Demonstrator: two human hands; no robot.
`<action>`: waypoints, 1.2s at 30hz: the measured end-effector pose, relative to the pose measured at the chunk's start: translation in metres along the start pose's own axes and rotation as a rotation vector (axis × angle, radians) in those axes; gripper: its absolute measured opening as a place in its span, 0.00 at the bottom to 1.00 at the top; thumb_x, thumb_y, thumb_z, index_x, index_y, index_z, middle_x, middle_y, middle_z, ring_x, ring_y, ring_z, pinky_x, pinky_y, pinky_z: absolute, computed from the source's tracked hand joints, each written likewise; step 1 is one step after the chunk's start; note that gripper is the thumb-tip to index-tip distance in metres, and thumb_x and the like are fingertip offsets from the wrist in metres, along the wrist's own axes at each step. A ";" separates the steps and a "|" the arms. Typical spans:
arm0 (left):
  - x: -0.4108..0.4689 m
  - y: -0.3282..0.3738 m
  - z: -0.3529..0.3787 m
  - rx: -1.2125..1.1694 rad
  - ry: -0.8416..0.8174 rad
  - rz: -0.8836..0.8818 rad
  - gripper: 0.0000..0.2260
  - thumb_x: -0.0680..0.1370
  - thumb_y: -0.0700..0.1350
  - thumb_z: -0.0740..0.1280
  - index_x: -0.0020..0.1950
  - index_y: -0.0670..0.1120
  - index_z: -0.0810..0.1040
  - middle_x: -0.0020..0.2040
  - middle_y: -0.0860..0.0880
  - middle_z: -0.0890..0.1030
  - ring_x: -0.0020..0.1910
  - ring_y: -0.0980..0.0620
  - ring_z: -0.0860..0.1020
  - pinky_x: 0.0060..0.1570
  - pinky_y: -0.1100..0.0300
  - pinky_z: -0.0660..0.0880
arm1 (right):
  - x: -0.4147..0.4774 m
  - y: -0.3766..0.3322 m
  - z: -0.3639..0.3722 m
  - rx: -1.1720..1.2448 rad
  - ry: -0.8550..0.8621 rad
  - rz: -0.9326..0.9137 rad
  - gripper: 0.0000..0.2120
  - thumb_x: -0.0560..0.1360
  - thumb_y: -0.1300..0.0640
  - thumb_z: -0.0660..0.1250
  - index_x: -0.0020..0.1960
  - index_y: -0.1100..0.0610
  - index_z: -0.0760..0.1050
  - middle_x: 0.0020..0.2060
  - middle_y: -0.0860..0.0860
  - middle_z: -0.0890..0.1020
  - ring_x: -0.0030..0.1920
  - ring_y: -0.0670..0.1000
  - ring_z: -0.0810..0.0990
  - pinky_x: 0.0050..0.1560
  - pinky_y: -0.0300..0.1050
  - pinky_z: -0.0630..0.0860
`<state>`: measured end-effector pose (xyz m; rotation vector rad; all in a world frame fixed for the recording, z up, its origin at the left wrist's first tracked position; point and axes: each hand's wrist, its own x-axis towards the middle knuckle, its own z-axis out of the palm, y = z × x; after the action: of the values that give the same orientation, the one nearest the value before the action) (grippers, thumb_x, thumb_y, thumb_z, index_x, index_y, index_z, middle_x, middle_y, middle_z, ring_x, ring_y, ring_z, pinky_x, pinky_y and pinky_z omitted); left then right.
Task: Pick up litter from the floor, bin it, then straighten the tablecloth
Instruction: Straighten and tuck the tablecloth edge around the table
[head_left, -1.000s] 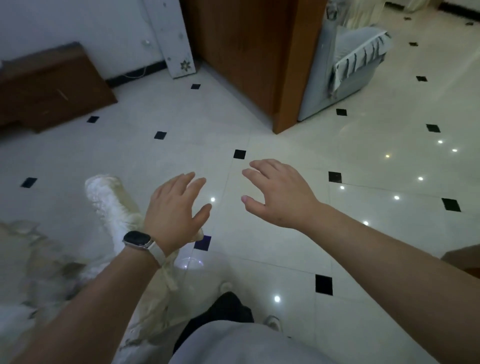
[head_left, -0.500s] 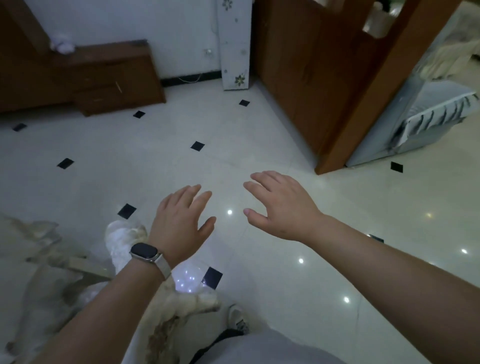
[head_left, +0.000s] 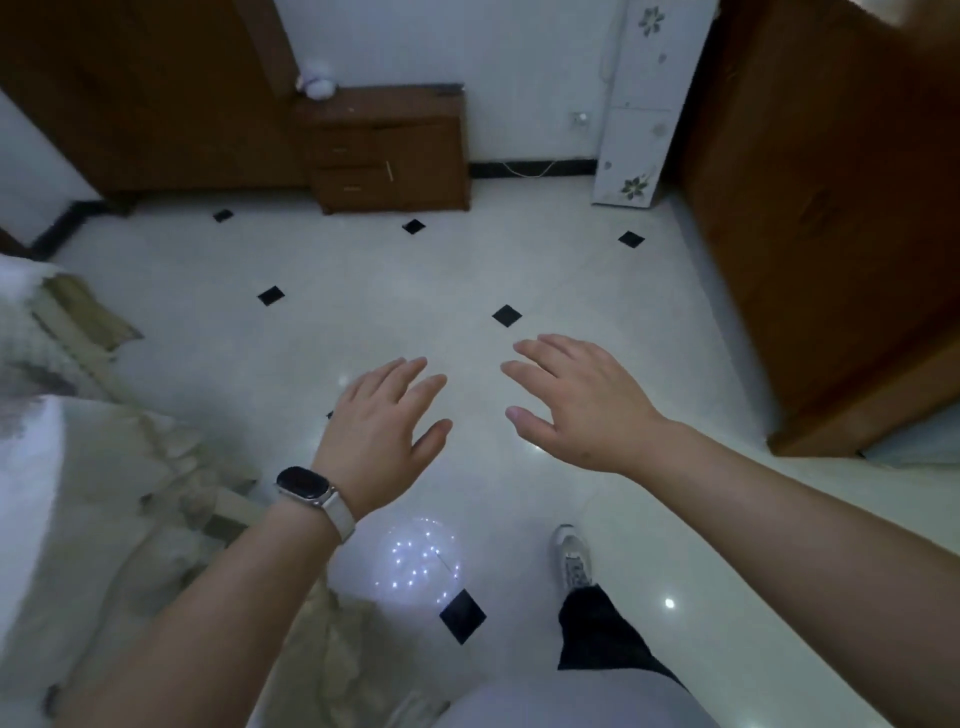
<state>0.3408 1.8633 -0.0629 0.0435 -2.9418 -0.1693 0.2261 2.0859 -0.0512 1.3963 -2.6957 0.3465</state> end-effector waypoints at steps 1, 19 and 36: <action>0.014 -0.003 0.001 0.012 -0.002 -0.019 0.22 0.76 0.56 0.62 0.65 0.46 0.77 0.67 0.44 0.76 0.65 0.40 0.74 0.62 0.46 0.70 | 0.017 0.012 0.002 0.016 0.004 -0.028 0.22 0.76 0.44 0.62 0.65 0.55 0.75 0.65 0.55 0.75 0.66 0.59 0.71 0.64 0.53 0.67; 0.165 -0.093 -0.028 0.237 0.038 -0.460 0.21 0.77 0.55 0.58 0.65 0.47 0.77 0.67 0.44 0.75 0.66 0.42 0.72 0.63 0.49 0.64 | 0.295 0.102 0.008 0.125 -0.018 -0.472 0.24 0.76 0.44 0.62 0.67 0.56 0.74 0.66 0.55 0.75 0.67 0.58 0.71 0.66 0.52 0.66; 0.257 -0.396 -0.032 0.208 0.082 -0.631 0.19 0.77 0.54 0.66 0.66 0.47 0.76 0.67 0.45 0.75 0.67 0.42 0.72 0.63 0.47 0.68 | 0.628 -0.009 0.066 0.031 -0.061 -0.627 0.25 0.77 0.40 0.56 0.69 0.52 0.71 0.68 0.51 0.73 0.68 0.54 0.67 0.67 0.49 0.62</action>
<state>0.1017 1.4559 -0.0287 0.9795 -2.7461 0.0532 -0.1289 1.5660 -0.0010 2.1712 -2.1321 0.2887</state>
